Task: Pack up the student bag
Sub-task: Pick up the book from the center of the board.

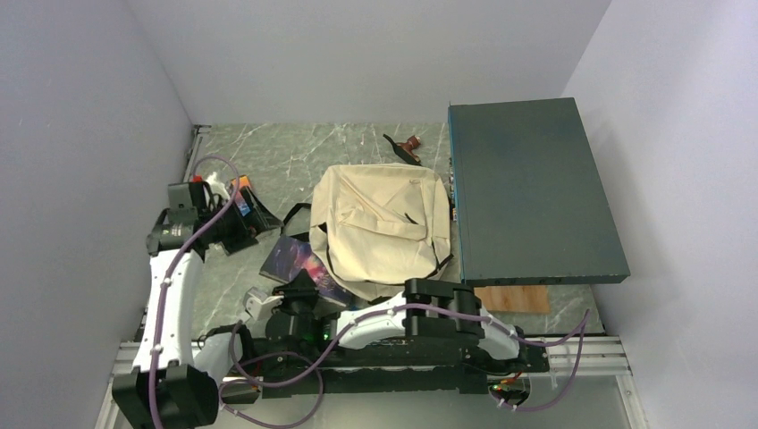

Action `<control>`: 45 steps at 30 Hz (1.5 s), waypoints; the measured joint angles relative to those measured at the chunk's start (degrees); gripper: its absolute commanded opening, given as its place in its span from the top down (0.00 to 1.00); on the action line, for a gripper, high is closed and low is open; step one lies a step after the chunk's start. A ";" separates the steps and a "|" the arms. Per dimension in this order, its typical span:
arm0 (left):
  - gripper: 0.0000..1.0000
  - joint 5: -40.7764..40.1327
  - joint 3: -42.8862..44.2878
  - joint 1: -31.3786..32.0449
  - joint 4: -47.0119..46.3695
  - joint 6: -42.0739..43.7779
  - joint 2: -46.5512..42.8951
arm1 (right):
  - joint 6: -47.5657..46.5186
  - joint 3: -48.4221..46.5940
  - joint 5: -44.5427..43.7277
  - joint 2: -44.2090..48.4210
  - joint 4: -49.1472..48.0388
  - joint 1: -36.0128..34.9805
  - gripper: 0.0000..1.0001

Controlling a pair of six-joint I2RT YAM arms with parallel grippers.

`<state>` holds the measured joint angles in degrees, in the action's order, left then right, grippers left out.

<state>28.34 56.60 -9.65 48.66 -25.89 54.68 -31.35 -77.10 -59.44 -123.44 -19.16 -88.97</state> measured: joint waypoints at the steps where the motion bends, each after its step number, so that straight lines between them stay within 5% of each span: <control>1: 0.00 -0.87 3.13 0.00 0.57 0.81 -1.07 | 1.81 0.35 1.16 1.62 1.79 -0.59 1.00; 7: 0.00 -3.28 17.81 0.00 0.72 2.89 -6.14 | 15.98 3.26 13.97 17.51 10.10 -2.91 1.00; 15: 0.03 -5.66 21.38 0.00 2.14 -0.83 -11.93 | 24.26 8.76 31.74 37.59 6.82 -0.31 1.00; 25: 0.07 -2.60 26.23 1.84 4.83 -15.67 -13.60 | 1.01 15.15 40.26 45.64 9.25 3.74 1.00; 31: 0.01 -1.51 25.99 4.28 6.80 -21.40 -13.16 | -14.16 16.15 38.32 48.37 9.88 9.44 1.00; 39: 0.03 5.38 16.48 6.75 4.07 -27.28 -12.90 | -29.51 16.33 35.19 47.45 4.63 9.46 1.00; 43: 0.12 9.33 12.20 6.80 2.64 -29.49 -10.93 | -34.10 16.44 34.21 45.62 0.92 9.27 1.00; 45: 0.27 10.84 10.01 6.80 0.46 -30.93 -10.62 | -35.32 16.44 34.10 45.13 0.09 9.25 1.00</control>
<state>39.18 66.61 -2.85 49.12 -56.82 44.05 -66.67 -60.66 -25.34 -78.30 -19.07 -79.72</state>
